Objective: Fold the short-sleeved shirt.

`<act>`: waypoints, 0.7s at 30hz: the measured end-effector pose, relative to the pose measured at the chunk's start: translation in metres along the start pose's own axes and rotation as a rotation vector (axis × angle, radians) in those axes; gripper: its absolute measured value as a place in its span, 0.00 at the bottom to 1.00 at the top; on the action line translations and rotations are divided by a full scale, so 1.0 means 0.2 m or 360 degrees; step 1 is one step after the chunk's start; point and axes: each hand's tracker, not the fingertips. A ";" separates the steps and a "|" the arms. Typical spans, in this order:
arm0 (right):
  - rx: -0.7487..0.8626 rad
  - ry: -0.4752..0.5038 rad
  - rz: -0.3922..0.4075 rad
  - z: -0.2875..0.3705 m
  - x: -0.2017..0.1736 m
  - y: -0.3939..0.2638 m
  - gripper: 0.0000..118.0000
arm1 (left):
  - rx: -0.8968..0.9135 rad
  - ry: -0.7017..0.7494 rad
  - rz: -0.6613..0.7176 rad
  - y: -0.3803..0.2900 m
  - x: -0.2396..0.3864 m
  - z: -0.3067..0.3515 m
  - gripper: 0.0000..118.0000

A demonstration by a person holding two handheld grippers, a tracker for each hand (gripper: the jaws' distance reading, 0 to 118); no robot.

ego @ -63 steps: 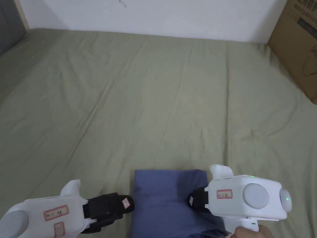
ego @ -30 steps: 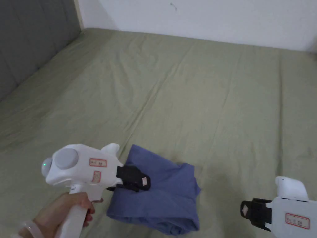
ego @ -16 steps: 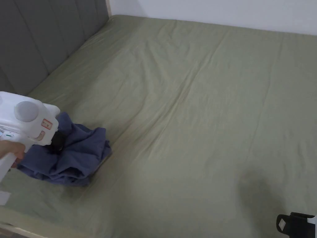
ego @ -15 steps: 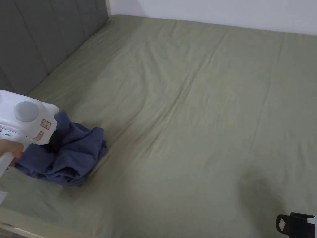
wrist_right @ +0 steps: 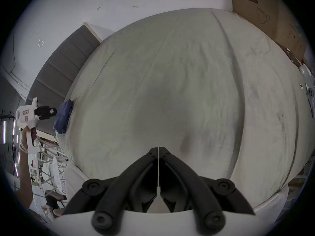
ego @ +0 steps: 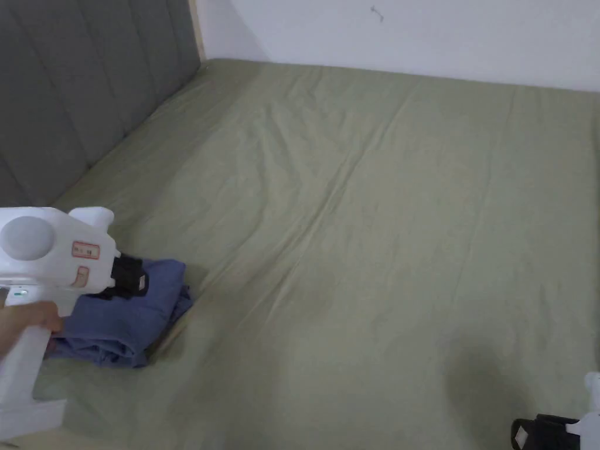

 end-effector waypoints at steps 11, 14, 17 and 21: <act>0.0175 0.0004 -0.0011 0.18 0.09 -0.08 0.00 | 0.0252 -0.0214 -0.0132 -0.37 0.80 0.27 0.00; 0.0336 -0.0059 0.0056 0.28 0.08 -0.08 0.00 | 0.0381 -0.0142 -0.0206 -0.45 1.00 0.37 0.00; 0.0496 -0.0103 0.0128 0.41 0.04 -0.02 0.00 | 0.0523 -0.0085 -0.0264 -0.48 1.17 0.48 0.00; 0.0805 -0.0248 0.0220 0.63 -0.04 0.06 0.00 | 0.0751 -0.0068 -0.0320 -0.51 1.36 0.65 0.00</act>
